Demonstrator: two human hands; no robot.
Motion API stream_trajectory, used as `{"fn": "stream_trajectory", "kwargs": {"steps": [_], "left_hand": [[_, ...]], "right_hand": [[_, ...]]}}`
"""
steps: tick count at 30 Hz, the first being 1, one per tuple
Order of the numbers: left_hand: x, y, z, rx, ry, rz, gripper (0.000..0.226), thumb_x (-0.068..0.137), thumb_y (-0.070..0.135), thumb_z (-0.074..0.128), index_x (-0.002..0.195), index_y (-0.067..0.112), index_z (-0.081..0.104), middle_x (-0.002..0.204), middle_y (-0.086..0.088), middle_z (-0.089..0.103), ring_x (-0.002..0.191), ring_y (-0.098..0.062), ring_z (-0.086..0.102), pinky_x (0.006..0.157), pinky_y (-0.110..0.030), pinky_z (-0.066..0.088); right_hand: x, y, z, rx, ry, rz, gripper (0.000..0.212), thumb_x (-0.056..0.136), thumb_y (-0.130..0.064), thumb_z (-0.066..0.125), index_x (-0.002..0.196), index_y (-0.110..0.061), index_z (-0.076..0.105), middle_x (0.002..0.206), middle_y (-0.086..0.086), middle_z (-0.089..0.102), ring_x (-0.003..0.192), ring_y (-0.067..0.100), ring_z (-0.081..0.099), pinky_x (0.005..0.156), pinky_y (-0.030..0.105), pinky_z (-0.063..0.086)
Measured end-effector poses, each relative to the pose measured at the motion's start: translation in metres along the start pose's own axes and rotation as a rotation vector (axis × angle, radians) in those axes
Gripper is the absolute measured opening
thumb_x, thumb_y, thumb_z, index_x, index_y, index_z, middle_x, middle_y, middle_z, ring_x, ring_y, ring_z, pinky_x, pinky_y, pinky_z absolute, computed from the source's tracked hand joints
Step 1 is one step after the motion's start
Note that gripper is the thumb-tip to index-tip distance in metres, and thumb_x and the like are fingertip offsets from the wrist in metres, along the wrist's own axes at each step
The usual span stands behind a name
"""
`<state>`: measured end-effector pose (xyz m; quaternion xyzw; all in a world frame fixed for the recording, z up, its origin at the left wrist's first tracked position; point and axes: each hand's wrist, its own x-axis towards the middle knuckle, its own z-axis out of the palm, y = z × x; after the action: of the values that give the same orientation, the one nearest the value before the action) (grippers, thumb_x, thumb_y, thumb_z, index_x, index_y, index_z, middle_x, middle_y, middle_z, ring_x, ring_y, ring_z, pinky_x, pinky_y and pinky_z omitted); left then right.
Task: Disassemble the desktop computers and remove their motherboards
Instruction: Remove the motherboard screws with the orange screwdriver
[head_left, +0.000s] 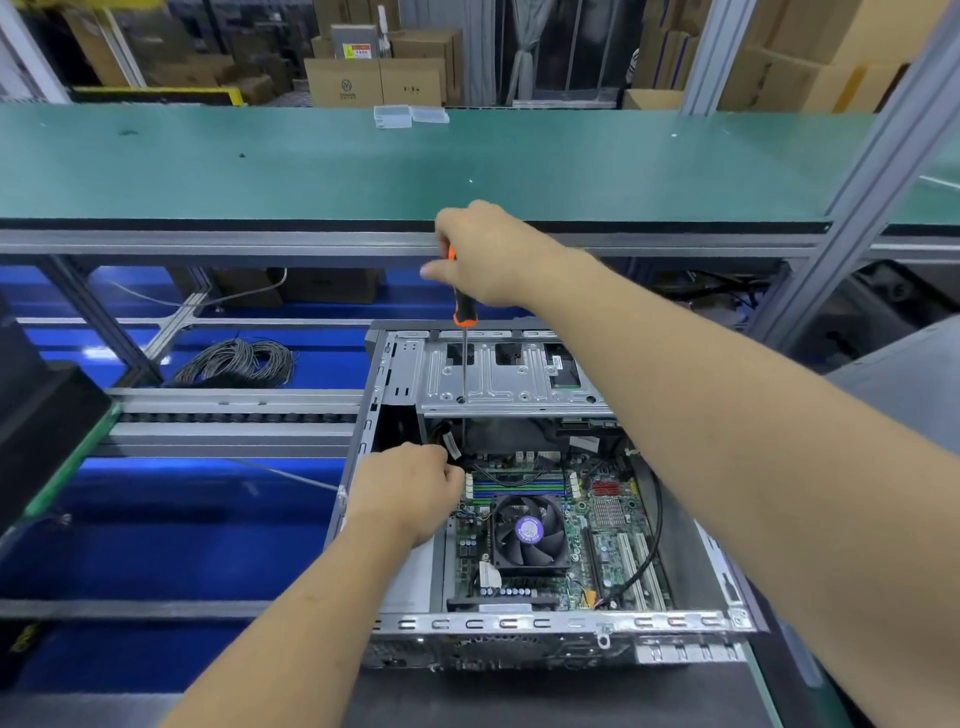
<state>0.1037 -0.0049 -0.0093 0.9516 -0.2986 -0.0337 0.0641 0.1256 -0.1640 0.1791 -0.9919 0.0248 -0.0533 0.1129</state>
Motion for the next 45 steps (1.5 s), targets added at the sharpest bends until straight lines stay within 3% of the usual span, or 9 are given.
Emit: {"fn": "stream_trajectory", "kwargs": {"steps": [4,8,12,15,19,30,34,39,45], "left_hand": [[0.001,0.050,0.008,0.139,-0.042,0.185,0.012,0.090,0.020,0.050,0.093,0.018,0.062,0.104,-0.006,0.067,0.100,-0.029,0.060,0.075,-0.036,0.036],[0.012,0.071,0.035,-0.042,-0.212,-0.025,0.034,0.093,0.014,0.048,0.125,0.007,0.055,0.133,-0.014,0.053,0.124,-0.032,0.049,0.095,-0.042,0.044],[0.024,0.067,0.053,-0.148,-0.324,-0.194,0.056,0.097,0.013,0.036,0.147,-0.012,0.029,0.156,-0.026,0.027,0.145,-0.037,0.023,0.118,-0.045,0.027],[0.036,0.069,0.061,-0.329,-0.423,-0.267,0.055,0.102,0.022,0.026,0.142,-0.015,0.035,0.155,-0.030,0.028,0.144,-0.040,0.022,0.120,-0.046,0.019],[0.038,0.067,0.067,-0.368,-0.440,-0.267,0.073,0.101,0.051,0.021,0.158,0.006,0.015,0.167,-0.008,0.005,0.153,-0.028,0.004,0.120,-0.048,0.010],[0.040,0.073,0.068,-0.171,-0.497,-0.368,0.090,0.099,0.063,0.024,0.153,-0.008,0.013,0.159,-0.029,0.019,0.143,-0.041,0.028,0.110,-0.047,0.034],[0.041,0.071,0.070,-0.258,-0.503,-0.409,0.097,0.098,0.063,0.030,0.155,-0.006,-0.006,0.164,-0.025,0.001,0.146,-0.041,0.023,0.111,-0.047,0.033],[0.042,0.071,0.073,-0.306,-0.511,-0.432,0.094,0.098,0.062,0.031,0.155,-0.005,-0.002,0.164,-0.023,-0.002,0.147,-0.040,0.022,0.112,-0.046,0.031],[0.042,0.068,0.077,-0.431,-0.510,-0.454,0.091,0.100,0.057,0.035,0.156,-0.002,-0.004,0.165,-0.019,-0.008,0.151,-0.037,0.010,0.119,-0.045,0.018]], "right_hand": [[-0.005,-0.003,0.017,0.223,0.193,-0.081,0.042,0.089,-0.024,0.071,0.120,-0.017,0.044,0.095,0.001,0.051,0.088,0.029,0.053,0.078,0.039,0.045],[-0.009,0.004,0.032,0.388,0.269,-0.047,0.041,0.087,-0.011,0.070,0.122,-0.020,0.050,0.087,-0.006,0.053,0.082,0.020,0.051,0.072,0.031,0.039],[-0.013,0.014,0.038,0.479,0.351,-0.038,0.048,0.088,-0.014,0.067,0.134,-0.023,0.057,0.102,-0.002,0.058,0.095,0.013,0.048,0.086,0.020,0.034],[-0.013,0.017,0.041,0.462,0.373,-0.013,0.049,0.089,-0.027,0.071,0.135,-0.027,0.054,0.117,0.000,0.062,0.110,0.021,0.052,0.097,0.030,0.041],[-0.013,0.016,0.043,0.474,0.337,-0.023,0.052,0.093,-0.016,0.065,0.140,-0.028,0.048,0.116,0.000,0.062,0.107,0.025,0.051,0.094,0.033,0.044],[-0.012,0.014,0.044,0.488,0.348,-0.036,0.043,0.094,-0.014,0.064,0.130,-0.016,0.041,0.087,0.001,0.053,0.077,0.021,0.050,0.070,0.032,0.042],[-0.012,0.012,0.044,0.484,0.371,-0.020,0.044,0.092,-0.020,0.068,0.130,-0.019,0.047,0.095,0.000,0.055,0.086,0.022,0.047,0.075,0.030,0.039],[-0.009,0.011,0.042,0.490,0.314,-0.038,0.048,0.093,-0.016,0.066,0.136,-0.023,0.046,0.102,0.002,0.058,0.094,0.022,0.045,0.079,0.029,0.037],[-0.013,0.016,0.039,0.528,0.309,-0.042,0.047,0.093,-0.011,0.064,0.134,-0.025,0.047,0.101,0.001,0.057,0.085,0.011,0.050,0.065,0.013,0.037]]}}
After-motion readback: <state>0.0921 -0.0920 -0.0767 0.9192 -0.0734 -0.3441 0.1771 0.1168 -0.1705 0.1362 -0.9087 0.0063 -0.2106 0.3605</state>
